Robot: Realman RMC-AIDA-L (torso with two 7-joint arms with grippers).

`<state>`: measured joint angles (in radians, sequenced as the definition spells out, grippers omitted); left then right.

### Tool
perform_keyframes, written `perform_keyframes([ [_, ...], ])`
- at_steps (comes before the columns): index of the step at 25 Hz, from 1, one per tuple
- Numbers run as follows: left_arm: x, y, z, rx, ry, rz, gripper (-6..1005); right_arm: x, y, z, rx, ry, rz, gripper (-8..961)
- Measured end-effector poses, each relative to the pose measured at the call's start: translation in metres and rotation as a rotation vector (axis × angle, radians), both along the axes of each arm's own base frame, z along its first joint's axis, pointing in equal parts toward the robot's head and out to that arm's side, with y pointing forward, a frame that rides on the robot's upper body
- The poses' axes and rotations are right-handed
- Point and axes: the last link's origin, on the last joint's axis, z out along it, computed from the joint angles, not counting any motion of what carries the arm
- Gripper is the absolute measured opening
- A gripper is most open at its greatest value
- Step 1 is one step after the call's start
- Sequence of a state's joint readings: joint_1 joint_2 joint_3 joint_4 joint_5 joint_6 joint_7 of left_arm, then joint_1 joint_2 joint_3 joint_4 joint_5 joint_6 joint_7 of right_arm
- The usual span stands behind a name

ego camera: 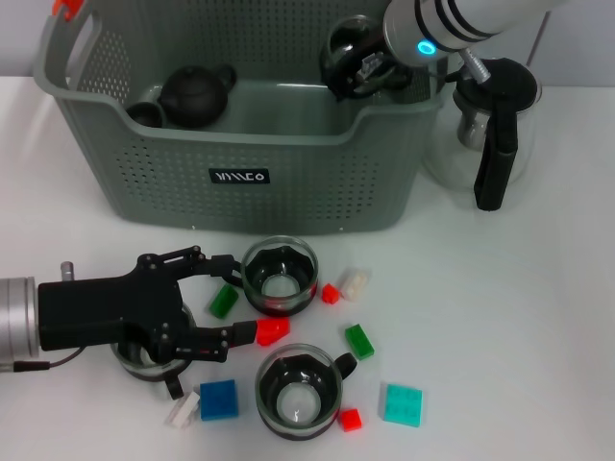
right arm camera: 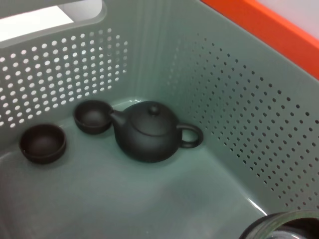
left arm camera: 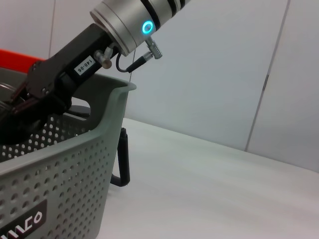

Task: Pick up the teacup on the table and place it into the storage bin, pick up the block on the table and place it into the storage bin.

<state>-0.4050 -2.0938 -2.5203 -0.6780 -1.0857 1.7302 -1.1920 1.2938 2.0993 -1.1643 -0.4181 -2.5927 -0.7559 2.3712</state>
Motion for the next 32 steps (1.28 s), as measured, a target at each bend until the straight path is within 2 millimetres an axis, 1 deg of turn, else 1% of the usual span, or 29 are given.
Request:
perform_keyframes([
  [13,0.0,0.0,0.0,0.004,-0.003,-0.002,877,0.0,-0.001,0.0,-0.014,-0.009,0.002,118],
  [16,0.0,0.0,0.0,0.004,-0.003,-0.002,876,-0.003,-0.001,0.002,-0.015,-0.004,0.003,179],
  [18,0.0,0.0,0.0,0.005,-0.003,-0.001,875,-0.007,-0.001,0.008,-0.023,0.005,0.005,219],
  [19,0.0,0.001,0.001,0.006,-0.004,-0.001,875,-0.011,-0.002,0.012,-0.033,0.012,0.007,240],
  [22,0.0,0.001,0.001,0.01,-0.006,0.004,874,-0.03,-0.008,0.035,-0.065,0.04,0.028,300],
  [24,0.0,0.001,0.002,0.012,-0.007,0.007,873,-0.048,-0.02,0.06,-0.101,0.047,0.06,341],
  [27,0.0,0.001,0.002,0.012,-0.01,0.009,872,-0.075,-0.043,0.103,-0.12,0.053,0.141,584],
  [28,0.0,0.001,0.002,0.012,-0.01,0.009,872,-0.075,-0.043,0.103,-0.12,0.053,0.141,584],
  [29,0.0,0.001,0.002,0.012,-0.01,0.009,872,-0.084,-0.066,0.124,-0.178,0.047,0.194,584],
  [31,-0.002,0.002,0.006,0.037,-0.02,0.026,871,-0.083,-0.085,0.132,-0.256,0.033,0.233,583],
  [32,-0.003,0.003,0.007,0.043,-0.021,0.031,871,-0.08,-0.095,0.133,-0.311,0.023,0.246,583],
])
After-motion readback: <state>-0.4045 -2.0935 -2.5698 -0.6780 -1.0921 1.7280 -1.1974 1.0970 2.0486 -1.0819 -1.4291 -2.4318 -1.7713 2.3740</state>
